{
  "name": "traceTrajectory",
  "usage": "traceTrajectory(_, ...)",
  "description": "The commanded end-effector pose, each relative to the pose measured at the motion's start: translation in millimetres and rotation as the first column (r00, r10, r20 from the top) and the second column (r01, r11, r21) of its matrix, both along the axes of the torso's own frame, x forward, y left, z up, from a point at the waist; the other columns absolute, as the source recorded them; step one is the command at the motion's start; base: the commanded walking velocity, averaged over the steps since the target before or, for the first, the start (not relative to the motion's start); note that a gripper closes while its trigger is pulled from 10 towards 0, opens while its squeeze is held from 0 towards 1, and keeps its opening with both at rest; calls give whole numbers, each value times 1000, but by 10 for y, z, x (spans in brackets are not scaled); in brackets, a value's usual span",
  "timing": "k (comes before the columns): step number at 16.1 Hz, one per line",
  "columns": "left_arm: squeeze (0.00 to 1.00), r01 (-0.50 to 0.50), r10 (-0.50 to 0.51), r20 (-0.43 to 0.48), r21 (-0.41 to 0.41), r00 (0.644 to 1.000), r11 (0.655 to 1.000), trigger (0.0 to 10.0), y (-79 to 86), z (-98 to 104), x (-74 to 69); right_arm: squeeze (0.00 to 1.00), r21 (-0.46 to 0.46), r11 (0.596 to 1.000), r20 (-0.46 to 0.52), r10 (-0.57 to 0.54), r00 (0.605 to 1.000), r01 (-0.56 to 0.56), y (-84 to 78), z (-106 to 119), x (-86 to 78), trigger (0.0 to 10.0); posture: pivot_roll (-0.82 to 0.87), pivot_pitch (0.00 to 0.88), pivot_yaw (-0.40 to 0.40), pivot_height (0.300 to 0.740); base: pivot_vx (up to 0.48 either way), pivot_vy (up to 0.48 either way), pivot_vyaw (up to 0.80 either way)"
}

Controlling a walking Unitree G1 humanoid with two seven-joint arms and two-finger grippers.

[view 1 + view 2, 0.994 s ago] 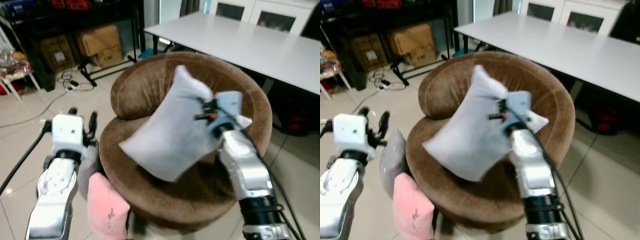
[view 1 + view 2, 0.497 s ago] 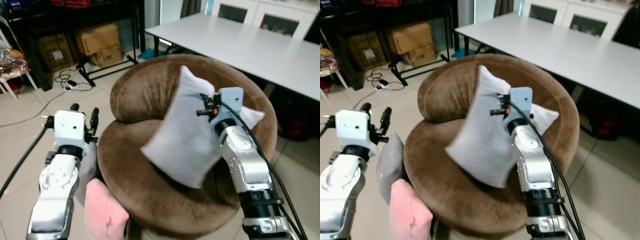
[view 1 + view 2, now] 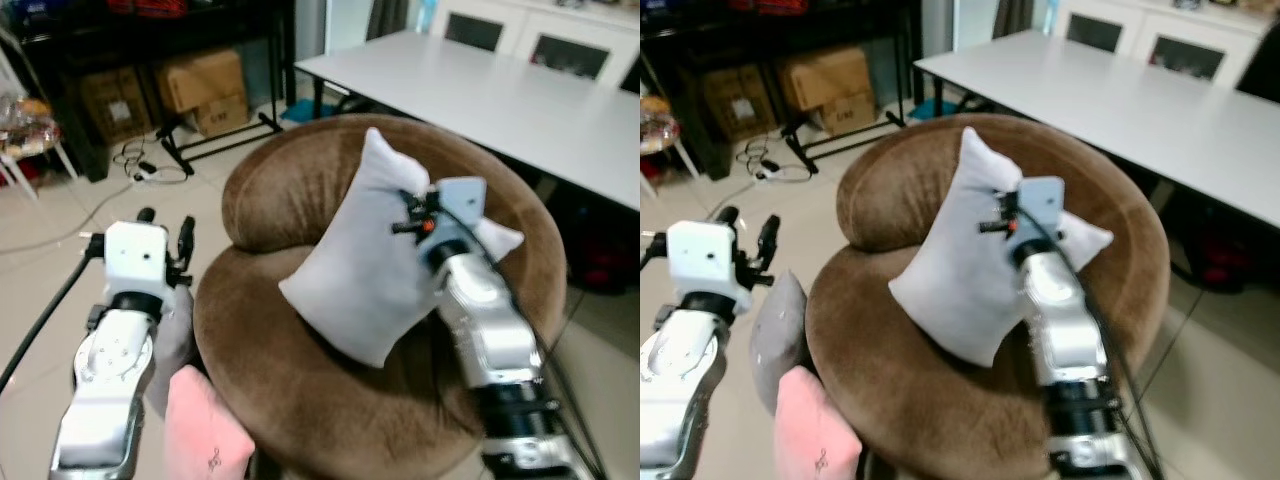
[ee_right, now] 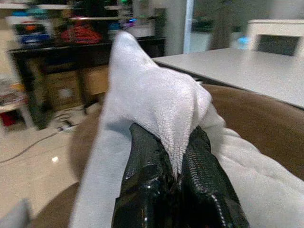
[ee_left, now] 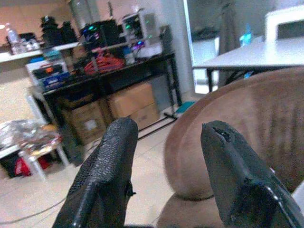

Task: Move the pillow to the sofa from floor

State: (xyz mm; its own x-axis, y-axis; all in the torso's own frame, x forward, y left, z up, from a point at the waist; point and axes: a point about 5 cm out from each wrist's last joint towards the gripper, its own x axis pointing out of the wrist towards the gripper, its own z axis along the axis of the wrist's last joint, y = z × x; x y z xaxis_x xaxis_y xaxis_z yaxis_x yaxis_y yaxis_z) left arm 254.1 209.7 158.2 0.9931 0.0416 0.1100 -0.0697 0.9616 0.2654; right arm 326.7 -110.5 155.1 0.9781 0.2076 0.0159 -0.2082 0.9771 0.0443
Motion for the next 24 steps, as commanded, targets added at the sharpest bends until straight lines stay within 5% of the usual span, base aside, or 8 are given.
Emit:
traceTrajectory(1, 0, 22, -22, -2, 10, 1000, 1000, 10000, -18, 19, 4, 0, 4, 1000, 58, 5, 998, -5, 2, 151, 27, 10000, 38, 0, -17, 740, 244, 0, 0)
traceTrajectory(6, 0, 161, -149, -119, 102, 982, 982, 10000, -97, -97, -112, 0, -26, 995, -72, 95, 993, -97, 135, 110, 3, 10000, 56, 0, -32, 740, 0, 0, 0)
traceTrajectory(10, 0, 309, -277, -219, 130, 936, 942, 10000, -168, -152, -297, 0, 161, 980, -243, 151, 958, -113, 377, 95, 65, 10000, 85, 0, -43, 740, 0, 0, 0)
traceTrajectory(13, 0, 339, -299, -250, 132, 921, 932, 10000, -172, -164, -346, 0, 286, 957, -372, 65, 926, 48, 393, 79, 275, 10000, 97, 0, -48, 740, 0, 0, 0)
traceTrajectory(16, 0, 364, -319, -271, 134, 908, 922, 10000, -173, -152, -374, 0, 420, 880, -447, -12, 895, 221, 253, 96, 504, 10000, 107, 0, -51, 740, 0, 0, 0)
traceTrajectory(18, 0, 369, -323, -275, 137, 906, 919, 10000, -171, -146, -375, 0, 408, 842, -498, -120, 859, 354, 52, 37, 597, 10000, 124, 0, -59, 740, 0, 0, 0)
traceTrajectory(21, 0, 407, -361, -292, 113, 886, 907, 10000, -205, -139, -402, 0, 267, 699, -619, -403, 674, 663, -511, -176, 628, 10000, 128, 0, -60, 740, 0, 0, 0)
traceTrajectory(24, 0, 481, -448, -334, 21, 829, 876, 10000, -257, -196, -450, 0, 152, 636, -649, -514, 562, 757, -718, -342, 545, 10000, 126, 0, -55, 740, 0, 0, 0)
